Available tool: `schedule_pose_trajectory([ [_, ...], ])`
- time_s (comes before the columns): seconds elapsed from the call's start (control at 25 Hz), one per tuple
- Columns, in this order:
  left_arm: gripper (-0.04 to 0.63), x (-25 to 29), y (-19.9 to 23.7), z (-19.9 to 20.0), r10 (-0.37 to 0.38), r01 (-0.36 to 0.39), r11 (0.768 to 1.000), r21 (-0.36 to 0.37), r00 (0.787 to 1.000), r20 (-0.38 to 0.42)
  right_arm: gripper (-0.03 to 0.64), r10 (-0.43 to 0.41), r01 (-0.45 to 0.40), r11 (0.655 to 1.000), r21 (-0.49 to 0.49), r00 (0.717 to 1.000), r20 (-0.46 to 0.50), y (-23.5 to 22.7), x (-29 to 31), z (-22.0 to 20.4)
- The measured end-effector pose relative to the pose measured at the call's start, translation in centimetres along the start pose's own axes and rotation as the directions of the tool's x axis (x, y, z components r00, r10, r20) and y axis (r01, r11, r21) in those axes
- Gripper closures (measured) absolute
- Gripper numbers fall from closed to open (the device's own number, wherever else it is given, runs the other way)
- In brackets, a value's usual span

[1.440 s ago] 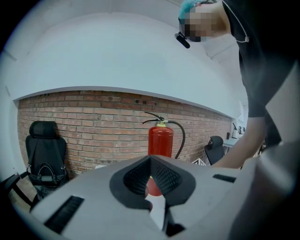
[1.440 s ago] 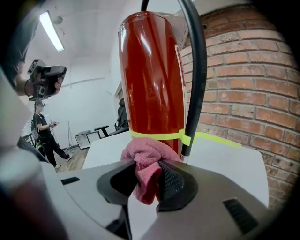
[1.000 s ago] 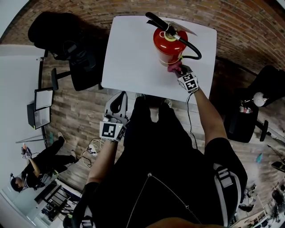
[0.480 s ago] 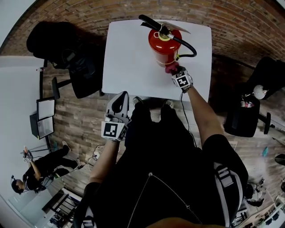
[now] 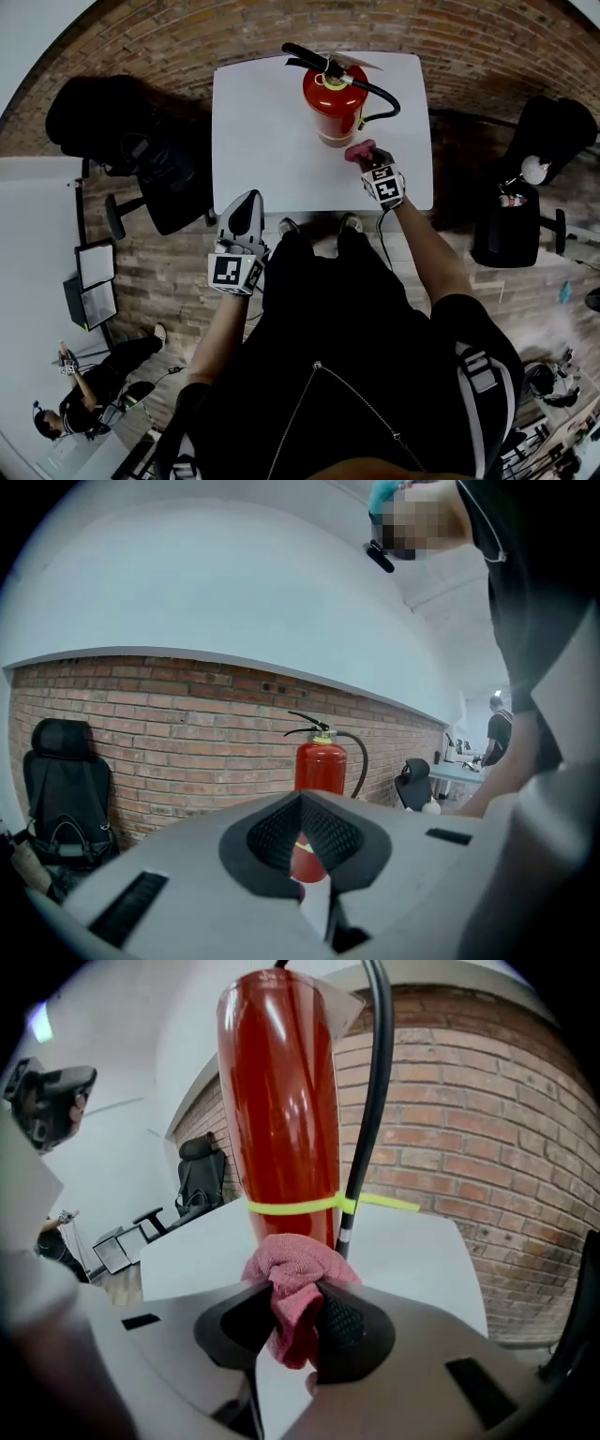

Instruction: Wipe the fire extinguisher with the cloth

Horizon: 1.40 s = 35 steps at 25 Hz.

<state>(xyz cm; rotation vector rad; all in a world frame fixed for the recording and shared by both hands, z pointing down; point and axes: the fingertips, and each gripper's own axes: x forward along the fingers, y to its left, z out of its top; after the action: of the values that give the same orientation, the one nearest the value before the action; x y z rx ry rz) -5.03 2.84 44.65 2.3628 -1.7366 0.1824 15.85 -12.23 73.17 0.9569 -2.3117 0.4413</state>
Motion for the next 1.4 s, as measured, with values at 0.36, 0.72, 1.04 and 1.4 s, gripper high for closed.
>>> schedule_pose_trajectory([
  [0.36, 0.577, 1.8, 0.6, 2.1, -0.110, 0.110, 0.994, 0.005, 0.994, 0.025, 0.503, -0.107, 0.098, 0.994, 0.050, 0.971, 0.213, 2.7, -9.6, 10.3],
  [0.72, 0.577, 2.7, 1.3, 4.0, -0.188, 0.187, 0.982, 0.014, 0.981, 0.052, 0.503, -0.139, 0.144, 0.989, 0.013, 0.925, 0.355, 6.1, -16.3, 20.2],
  [1.04, 0.577, 2.4, 3.3, 4.5, -0.191, 0.191, 0.982, 0.004, 0.980, 0.056, 0.503, -0.196, 0.192, 0.980, 0.046, 0.906, 0.374, 6.6, -16.8, 23.8],
  [1.4, 0.577, 1.5, 5.2, 4.2, -0.164, 0.164, 0.987, 0.002, 0.986, 0.040, 0.503, -0.224, 0.212, 0.974, 0.075, 0.893, 0.391, 6.2, -15.1, 23.7],
])
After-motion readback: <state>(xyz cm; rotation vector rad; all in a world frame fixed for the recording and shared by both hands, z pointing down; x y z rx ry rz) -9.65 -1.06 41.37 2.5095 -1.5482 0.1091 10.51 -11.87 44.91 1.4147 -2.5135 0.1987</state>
